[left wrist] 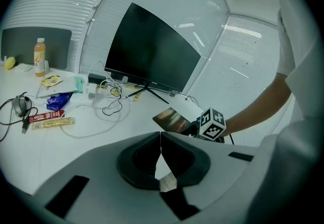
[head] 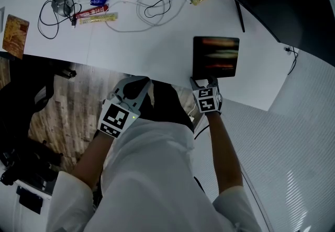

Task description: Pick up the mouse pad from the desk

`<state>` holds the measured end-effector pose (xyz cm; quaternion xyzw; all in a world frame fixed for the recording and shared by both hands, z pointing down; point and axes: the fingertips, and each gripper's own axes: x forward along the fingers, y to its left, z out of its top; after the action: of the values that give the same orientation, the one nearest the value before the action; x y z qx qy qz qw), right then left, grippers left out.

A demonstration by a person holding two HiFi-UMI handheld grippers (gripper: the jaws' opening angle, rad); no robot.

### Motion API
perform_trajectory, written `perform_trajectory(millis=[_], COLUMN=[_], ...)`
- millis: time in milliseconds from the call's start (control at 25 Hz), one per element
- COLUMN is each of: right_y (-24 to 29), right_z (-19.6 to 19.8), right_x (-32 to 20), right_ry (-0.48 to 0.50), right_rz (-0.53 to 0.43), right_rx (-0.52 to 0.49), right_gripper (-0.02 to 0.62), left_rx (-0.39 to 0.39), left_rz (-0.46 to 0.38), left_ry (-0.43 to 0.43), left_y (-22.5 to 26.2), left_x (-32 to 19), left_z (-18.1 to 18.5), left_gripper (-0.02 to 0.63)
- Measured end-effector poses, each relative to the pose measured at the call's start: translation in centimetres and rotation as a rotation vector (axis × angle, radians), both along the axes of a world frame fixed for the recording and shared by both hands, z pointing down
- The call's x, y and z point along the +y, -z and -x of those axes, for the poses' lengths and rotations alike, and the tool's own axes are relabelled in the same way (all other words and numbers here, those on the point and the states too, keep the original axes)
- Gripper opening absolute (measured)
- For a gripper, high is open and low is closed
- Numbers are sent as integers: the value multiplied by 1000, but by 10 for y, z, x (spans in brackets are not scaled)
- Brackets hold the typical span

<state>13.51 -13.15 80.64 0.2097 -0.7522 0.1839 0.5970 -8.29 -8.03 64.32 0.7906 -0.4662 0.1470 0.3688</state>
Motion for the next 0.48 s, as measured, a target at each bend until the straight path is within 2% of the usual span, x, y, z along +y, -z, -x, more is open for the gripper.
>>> perform_trajectory(millis=[280, 480], right_y=[0, -1], right_z=[-3, -7], right_x=[-1, -8], right_ry=[46, 63], right_rz=[13, -3], right_rx=[-33, -51], right_gripper=[262, 185], left_rx=[-4, -13], left_rz=[-1, -1], left_ry=[15, 29], left_y=[3, 6], left_x=[0, 2], left_z=[-9, -16], left_gripper=[18, 18])
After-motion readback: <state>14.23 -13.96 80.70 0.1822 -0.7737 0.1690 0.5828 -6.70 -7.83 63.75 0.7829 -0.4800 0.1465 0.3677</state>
